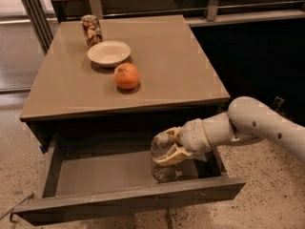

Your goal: Place water bottle into top drawer

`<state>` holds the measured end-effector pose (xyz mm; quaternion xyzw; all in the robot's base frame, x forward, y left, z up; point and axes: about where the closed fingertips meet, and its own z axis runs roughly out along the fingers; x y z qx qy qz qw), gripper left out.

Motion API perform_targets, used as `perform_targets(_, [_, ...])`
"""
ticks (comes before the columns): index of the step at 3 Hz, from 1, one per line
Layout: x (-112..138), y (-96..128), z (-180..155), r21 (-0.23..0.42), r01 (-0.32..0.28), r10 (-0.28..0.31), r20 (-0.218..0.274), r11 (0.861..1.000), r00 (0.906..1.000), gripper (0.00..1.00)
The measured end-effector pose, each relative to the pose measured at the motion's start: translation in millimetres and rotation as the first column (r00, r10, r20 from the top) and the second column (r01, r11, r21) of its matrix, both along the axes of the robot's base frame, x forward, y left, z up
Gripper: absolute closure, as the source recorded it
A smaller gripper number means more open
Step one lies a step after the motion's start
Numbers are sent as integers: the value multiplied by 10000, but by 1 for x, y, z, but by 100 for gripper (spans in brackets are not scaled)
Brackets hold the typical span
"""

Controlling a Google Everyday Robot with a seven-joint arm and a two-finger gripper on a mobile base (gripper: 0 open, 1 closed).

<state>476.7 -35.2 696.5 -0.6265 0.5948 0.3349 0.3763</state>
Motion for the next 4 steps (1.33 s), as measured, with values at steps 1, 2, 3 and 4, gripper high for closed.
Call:
perform_targets(1, [0, 0, 3, 0, 0, 0, 0, 10000, 10000, 100])
perform_targets(2, [0, 0, 3, 0, -1, 1, 0, 10000, 10000, 86])
perform_targets(3, [0, 0, 3, 0, -1, 1, 0, 10000, 10000, 63])
perform_targets(4, [0, 0, 3, 0, -2, 2, -1, 10000, 10000, 40])
